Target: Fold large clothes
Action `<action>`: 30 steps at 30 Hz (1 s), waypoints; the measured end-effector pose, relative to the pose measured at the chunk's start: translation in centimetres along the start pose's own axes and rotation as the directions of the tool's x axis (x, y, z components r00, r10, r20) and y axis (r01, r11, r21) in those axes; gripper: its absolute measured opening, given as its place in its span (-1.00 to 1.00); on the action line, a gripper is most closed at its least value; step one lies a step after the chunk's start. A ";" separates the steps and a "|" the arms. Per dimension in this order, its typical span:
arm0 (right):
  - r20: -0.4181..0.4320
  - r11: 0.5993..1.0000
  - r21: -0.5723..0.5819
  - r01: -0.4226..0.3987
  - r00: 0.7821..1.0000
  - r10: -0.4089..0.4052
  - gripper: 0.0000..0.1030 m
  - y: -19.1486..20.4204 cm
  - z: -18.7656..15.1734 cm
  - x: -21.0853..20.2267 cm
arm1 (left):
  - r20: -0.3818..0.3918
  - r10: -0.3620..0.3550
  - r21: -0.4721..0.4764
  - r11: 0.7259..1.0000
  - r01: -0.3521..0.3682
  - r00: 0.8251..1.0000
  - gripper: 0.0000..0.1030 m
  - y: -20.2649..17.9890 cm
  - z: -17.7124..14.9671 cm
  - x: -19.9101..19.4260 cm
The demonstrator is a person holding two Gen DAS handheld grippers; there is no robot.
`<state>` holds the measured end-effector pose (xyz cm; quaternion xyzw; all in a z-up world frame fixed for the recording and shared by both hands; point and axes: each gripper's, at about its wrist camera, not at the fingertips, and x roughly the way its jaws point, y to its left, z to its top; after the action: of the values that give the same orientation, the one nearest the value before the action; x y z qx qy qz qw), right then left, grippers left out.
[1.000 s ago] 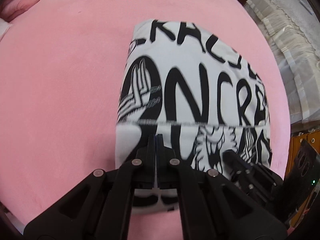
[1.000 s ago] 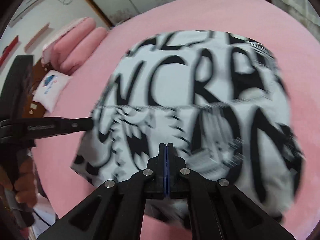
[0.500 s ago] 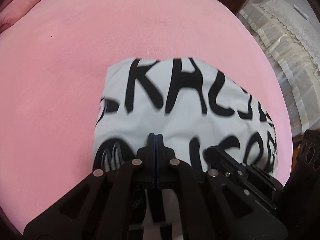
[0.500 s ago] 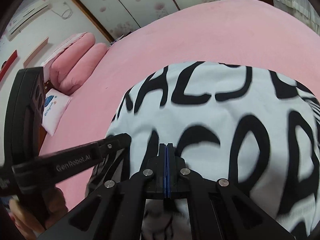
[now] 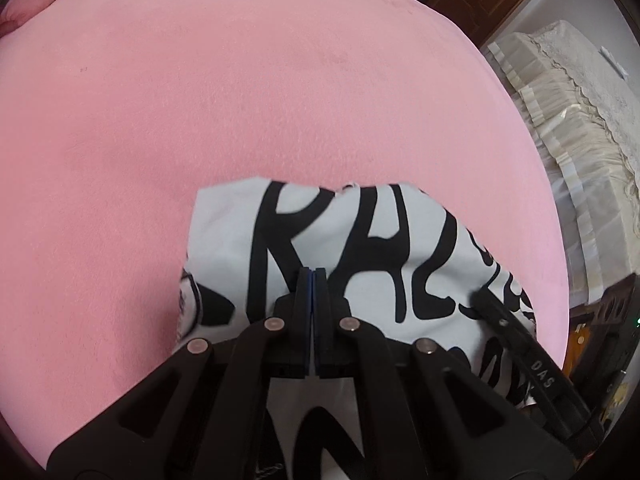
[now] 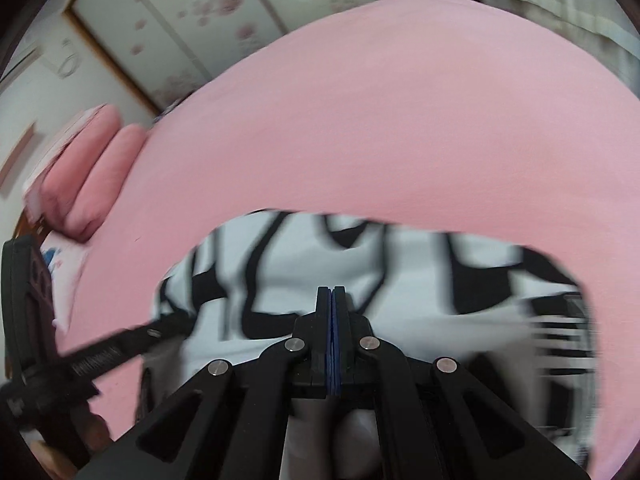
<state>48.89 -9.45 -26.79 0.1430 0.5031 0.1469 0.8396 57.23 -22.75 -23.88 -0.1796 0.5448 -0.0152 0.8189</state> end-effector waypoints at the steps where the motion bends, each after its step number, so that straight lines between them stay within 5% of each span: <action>1: -0.003 1.000 0.008 -0.009 1.000 0.009 -1.00 -0.5 0.2 -0.5 | 0.009 0.014 0.013 1.000 -0.014 1.000 -1.00 0.0 0.1 -0.5; 3: -0.006 1.000 0.018 0.017 1.000 -0.017 -1.00 -1.6 0.4 -1.8 | 0.017 0.041 0.019 0.999 -0.041 0.999 -1.00 0.5 0.1 -1.6; 5: -0.007 0.981 0.023 0.195 0.981 -0.195 -1.00 -2.6 0.3 -3.2 | 0.017 0.046 0.000 0.999 -0.046 0.999 -1.00 0.9 0.3 -2.5; 6: -0.009 0.975 0.044 0.216 0.976 -0.216 -1.00 -3.7 -0.1 -4.2 | 0.019 0.059 -0.002 0.998 -0.059 0.998 -1.00 1.2 0.3 -3.0; 9: -0.050 0.971 0.228 0.075 0.997 -0.065 -1.00 -7.6 -0.8 -6.4 | 0.020 0.071 0.006 0.997 -0.071 0.997 -1.00 1.3 -0.2 -4.9; 12: -0.102 0.942 0.327 0.069 0.994 -0.038 -1.00 -9.5 -2.2 -8.3 | 0.019 0.064 0.015 0.998 -0.064 0.998 -1.00 0.7 -1.7 -6.8; 20: -0.226 0.959 0.238 0.153 0.969 -0.099 -0.84 -7.1 -7.8 -13.5 | -0.085 0.105 -0.009 0.994 -0.106 0.991 -1.00 0.7 -10.2 -12.0; 22: -0.251 0.967 0.186 0.175 0.960 -0.126 -0.65 -5.2 -11.6 -15.6 | -0.100 0.110 0.001 0.994 -0.110 0.989 -1.00 0.0 -12.6 -13.6; 24: -0.273 0.977 0.149 0.154 0.956 -0.109 -0.21 -3.6 -13.2 -16.6 | -0.116 0.115 0.017 0.993 -0.113 0.987 -1.00 -0.9 -14.7 -14.7; 30: -0.339 0.983 0.063 0.171 0.930 -0.141 0.39 -0.2 -16.4 -18.4 | -0.175 0.115 0.052 0.993 -0.108 0.978 -1.00 -1.3 -19.7 -18.9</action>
<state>26.06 -15.28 -19.56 0.1138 0.6538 0.0786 0.7439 32.09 -25.22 -13.42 -0.1293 0.6243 0.0034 0.7704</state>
